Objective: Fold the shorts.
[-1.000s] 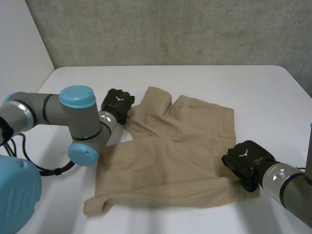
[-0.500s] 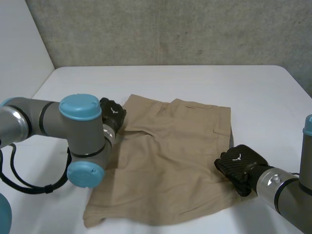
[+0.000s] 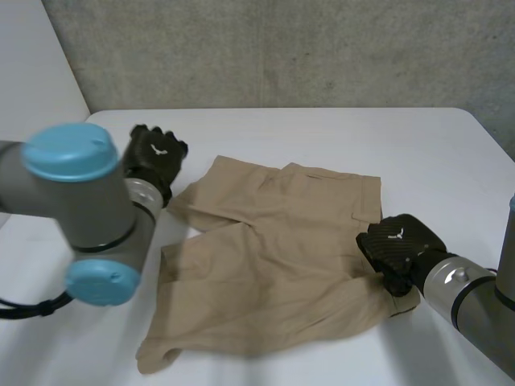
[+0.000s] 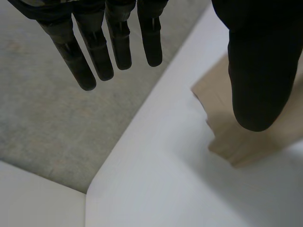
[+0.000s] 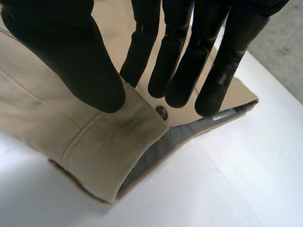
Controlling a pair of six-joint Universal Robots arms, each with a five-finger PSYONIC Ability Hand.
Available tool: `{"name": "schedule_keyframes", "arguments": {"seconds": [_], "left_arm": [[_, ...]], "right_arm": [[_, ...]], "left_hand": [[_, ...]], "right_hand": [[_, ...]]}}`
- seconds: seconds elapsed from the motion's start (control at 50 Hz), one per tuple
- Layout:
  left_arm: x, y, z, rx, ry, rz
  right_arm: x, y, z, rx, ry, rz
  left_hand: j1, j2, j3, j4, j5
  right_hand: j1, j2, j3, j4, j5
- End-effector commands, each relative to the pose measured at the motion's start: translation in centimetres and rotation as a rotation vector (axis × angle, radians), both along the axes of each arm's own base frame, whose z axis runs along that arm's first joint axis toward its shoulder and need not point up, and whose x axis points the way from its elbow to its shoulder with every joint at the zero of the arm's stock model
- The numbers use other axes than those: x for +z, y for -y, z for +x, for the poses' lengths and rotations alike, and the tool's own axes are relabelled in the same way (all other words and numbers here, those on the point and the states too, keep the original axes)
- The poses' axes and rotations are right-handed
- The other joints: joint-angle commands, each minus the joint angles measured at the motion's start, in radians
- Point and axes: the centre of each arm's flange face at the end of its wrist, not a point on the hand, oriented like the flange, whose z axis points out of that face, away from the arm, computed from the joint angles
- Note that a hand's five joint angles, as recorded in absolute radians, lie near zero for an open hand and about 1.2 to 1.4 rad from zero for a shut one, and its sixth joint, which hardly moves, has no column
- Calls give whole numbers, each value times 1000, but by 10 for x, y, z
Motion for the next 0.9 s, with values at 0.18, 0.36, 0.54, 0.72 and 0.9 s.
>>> {"name": "schedule_keyframes", "arguments": {"seconds": [0.18,0.36,0.54,0.72,0.9], "left_arm": [[8,-104,53,-23,-247,427],[-12,-131,67,26,-290,564],[-28,-139,69,51,-309,641],[-44,-143,63,48,-280,707],[-49,-151,55,11,-251,720]], "right_arm": [[1,18,3,-61,70,-50],[-2,19,-1,-78,64,-41],[-3,15,-1,-77,62,-37],[-3,16,-3,-83,63,-36],[1,14,-4,-88,63,-47]], "left_hand": [[81,95,90,102,104],[81,95,90,102,104],[131,145,140,152,154],[319,332,327,339,342],[973,987,982,994,996]], "right_hand": [[450,220,217,204,323],[450,220,217,204,323],[450,220,217,204,323],[450,220,217,204,323],[450,220,217,204,323]]}}
